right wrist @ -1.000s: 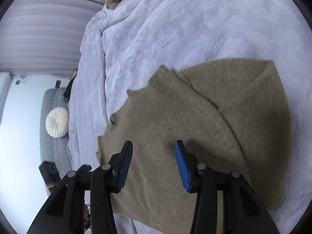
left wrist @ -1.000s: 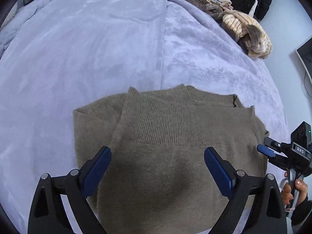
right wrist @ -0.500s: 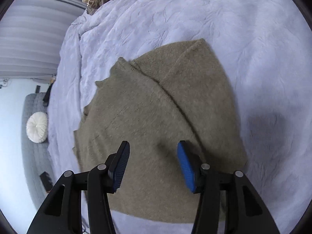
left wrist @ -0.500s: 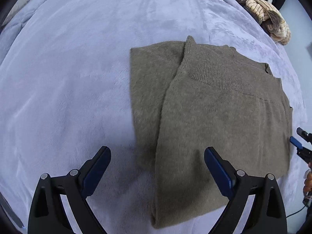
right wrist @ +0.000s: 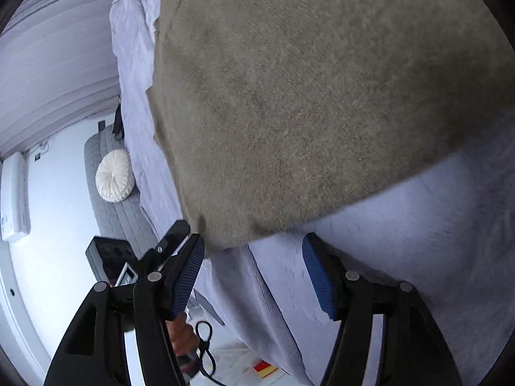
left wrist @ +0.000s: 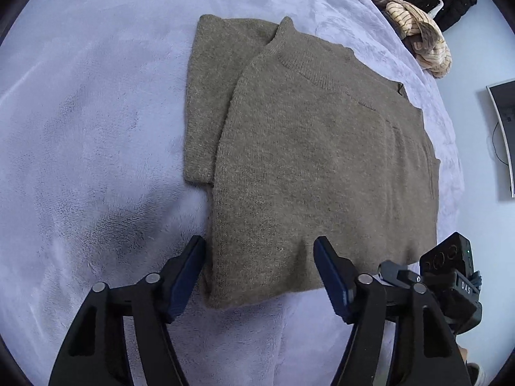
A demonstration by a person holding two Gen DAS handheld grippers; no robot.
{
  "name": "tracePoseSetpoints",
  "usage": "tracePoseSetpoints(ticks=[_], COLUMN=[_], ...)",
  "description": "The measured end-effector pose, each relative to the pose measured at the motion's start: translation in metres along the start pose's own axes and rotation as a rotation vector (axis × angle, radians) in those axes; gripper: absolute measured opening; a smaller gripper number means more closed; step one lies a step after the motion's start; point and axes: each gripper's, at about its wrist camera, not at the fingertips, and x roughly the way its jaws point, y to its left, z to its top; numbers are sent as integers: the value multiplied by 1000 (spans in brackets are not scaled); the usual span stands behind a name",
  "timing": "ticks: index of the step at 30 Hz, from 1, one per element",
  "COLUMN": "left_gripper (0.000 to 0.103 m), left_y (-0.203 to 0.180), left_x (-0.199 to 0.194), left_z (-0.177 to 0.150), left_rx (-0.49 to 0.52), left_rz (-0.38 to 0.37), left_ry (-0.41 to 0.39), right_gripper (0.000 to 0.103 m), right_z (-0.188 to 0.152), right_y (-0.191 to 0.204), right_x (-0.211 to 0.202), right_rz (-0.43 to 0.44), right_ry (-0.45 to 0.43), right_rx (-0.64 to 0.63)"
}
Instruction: Fold small clothes
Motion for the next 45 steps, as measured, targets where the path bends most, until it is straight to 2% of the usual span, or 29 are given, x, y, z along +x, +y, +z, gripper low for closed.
tracePoseSetpoints(ticks=[1, 2, 4, 5, 8, 9, 10, 14, 16, 19, 22, 25, 29, 33, 35, 36, 38, 40, 42, 44, 45], left_gripper=[35, 25, 19, 18, 13, 7, 7, 8, 8, 8, 8, 8, 8, 8, 8, 8, 8, 8, 8, 8, 8], left_y=[0, 2, 2, 1, -7, -6, -4, 14, 17, 18, 16, 12, 10, 0, -11, -14, -14, -9, -8, -9, -10], left_x=[5, 7, -2, -9, -27, -28, -24, 10, 16, 5, -16, -37, -48, -42, -30, -20, 2, 12, 12, 11, 12], left_z=[2, 4, 4, 3, -5, -6, -9, -25, -29, -32, -36, -31, -7, 17, 29, 35, 40, 42, 44, 45, 45], left_rx=[-11, -16, -6, 8, 83, 94, 100, 60, 44, 29, 38, 41, 25, 25, 39, 48, 36, -2, -10, 7, 18], left_rz=[-5, -7, -41, -55, -41, -28, -10, 11, 4, -6, -3, 8, 8, 14, 48, 90, 139, 127, 125, 132, 139], left_ry=[16, 22, 2, -13, -55, -54, -46, 9, 6, -9, -44, -91, -135, -161, -164, -159, -122, -107, -105, -100, -96], right_gripper=[67, 66, 25, 8, 8, 8, 8, 8, 8, 8, 8, 12, 12, 12, 12, 12, 12, 8, 8, 9, 16], right_z=[2, 5, 11, 14, 9, 6, 3, 3, 5, 8, 3, -7, 5, 45, 62, 68, 82, 91, 95, 91, 91], right_y=[-1, -3, 1, 7, 39, 48, 52, 32, 15, 3, 12, 31, 51, 50, 46, 45, 38, 19, 13, 11, 10], right_x=[5, 8, 10, 8, -2, -5, -6, 7, 17, 12, -1, -25, -69, -112, -129, -134, -137, -146, -160, -183, -193], right_rz=[15, 26, 34, 21, -17, -51, -82, -190, -244, -218, -281, -296, -338, -438, -480, -508, -627, -724, -694, -656, -637], right_ry=[-13, -24, -32, -29, -28, -23, -19, 17, 29, 40, 109, 119, 11, -138, -194, -210, -211, -196, -224, -292, -316], right_rx=[31, 58, 67, 47, -112, -166, -195, -187, -167, -106, -187, -322, -420, -374, -360, -372, -412, -408, -366, -363, -370])
